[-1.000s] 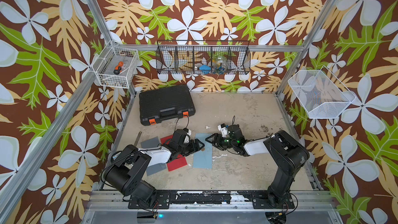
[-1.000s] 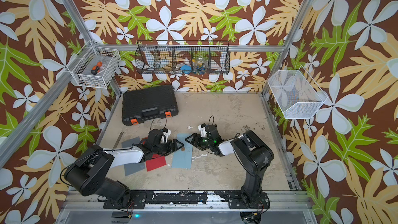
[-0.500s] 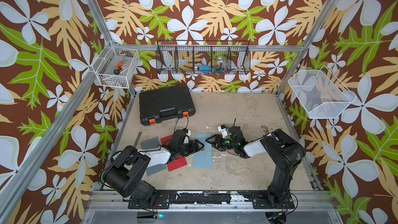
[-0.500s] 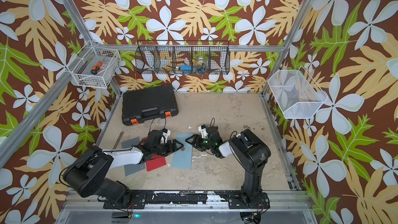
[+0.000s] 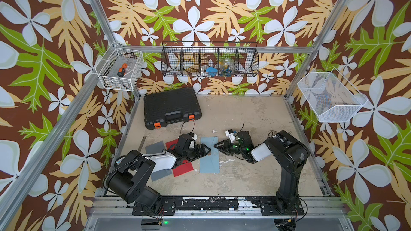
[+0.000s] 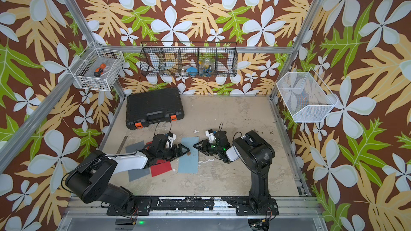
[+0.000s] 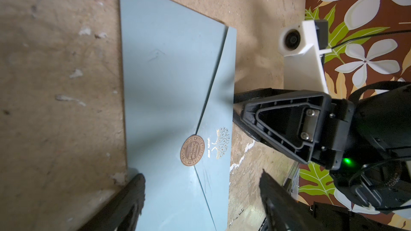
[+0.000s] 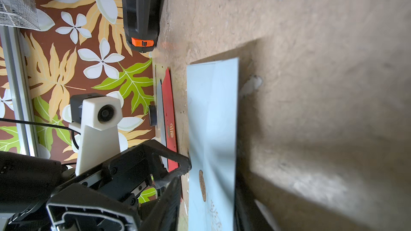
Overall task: Open the envelope
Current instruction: Pick up the envelope from the center of the board.
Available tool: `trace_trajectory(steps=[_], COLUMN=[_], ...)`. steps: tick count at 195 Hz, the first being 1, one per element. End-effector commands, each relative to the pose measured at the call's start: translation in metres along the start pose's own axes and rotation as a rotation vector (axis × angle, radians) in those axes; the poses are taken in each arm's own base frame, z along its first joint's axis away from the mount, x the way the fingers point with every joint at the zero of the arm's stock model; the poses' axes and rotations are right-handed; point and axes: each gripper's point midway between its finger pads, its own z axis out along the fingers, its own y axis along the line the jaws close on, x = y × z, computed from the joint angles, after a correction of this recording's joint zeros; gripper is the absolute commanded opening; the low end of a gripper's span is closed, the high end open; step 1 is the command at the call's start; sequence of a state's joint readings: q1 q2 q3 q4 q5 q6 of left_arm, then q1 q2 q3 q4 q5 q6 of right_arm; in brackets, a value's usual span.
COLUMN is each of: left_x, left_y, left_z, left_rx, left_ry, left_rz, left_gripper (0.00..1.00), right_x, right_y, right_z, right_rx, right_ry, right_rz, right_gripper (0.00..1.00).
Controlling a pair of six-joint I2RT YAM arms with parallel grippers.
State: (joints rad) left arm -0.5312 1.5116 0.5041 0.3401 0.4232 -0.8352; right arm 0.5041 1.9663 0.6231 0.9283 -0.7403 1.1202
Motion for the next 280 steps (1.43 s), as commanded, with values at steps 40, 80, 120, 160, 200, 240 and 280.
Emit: trace_trajectory(steps=[40, 80, 120, 160, 200, 240, 280], left_x=[0.019, 0.018, 0.019, 0.015, 0.005, -0.017, -0.042], left_y=[0.024, 0.023, 0.023, 0.017, -0.001, -0.027, -0.059], left_z=[-0.001, 0.0, -0.001, -0.005, -0.014, -0.04, -0.082], left_rx=[-0.09, -0.086, -0.084, -0.07, -0.031, 0.014, 0.069], left_ry=[0.067, 0.066, 0.065, 0.051, 0.009, -0.111, -0.29], left_rz=[-0.045, -0.047, -0.047, -0.041, -0.024, 0.037, 0.14], left_gripper=[0.83, 0.83, 0.84, 0.84, 0.85, 0.88, 0.89], right_x=[0.002, 0.009, 0.008, 0.004, 0.001, -0.006, -0.015], right_y=[0.009, 0.009, 0.003, 0.006, 0.016, 0.034, 0.069], right_z=[0.006, 0.014, 0.016, 0.016, 0.013, 0.001, -0.022], right_rx=[-0.074, -0.088, -0.059, -0.038, -0.041, -0.035, -0.031], right_ry=[0.016, 0.038, 0.031, 0.03, 0.025, -0.016, -0.091], right_rz=[-0.051, -0.058, -0.053, -0.08, -0.118, -0.206, -0.405], right_gripper=[0.36, 0.34, 0.22, 0.08, 0.0, 0.0, 0.0])
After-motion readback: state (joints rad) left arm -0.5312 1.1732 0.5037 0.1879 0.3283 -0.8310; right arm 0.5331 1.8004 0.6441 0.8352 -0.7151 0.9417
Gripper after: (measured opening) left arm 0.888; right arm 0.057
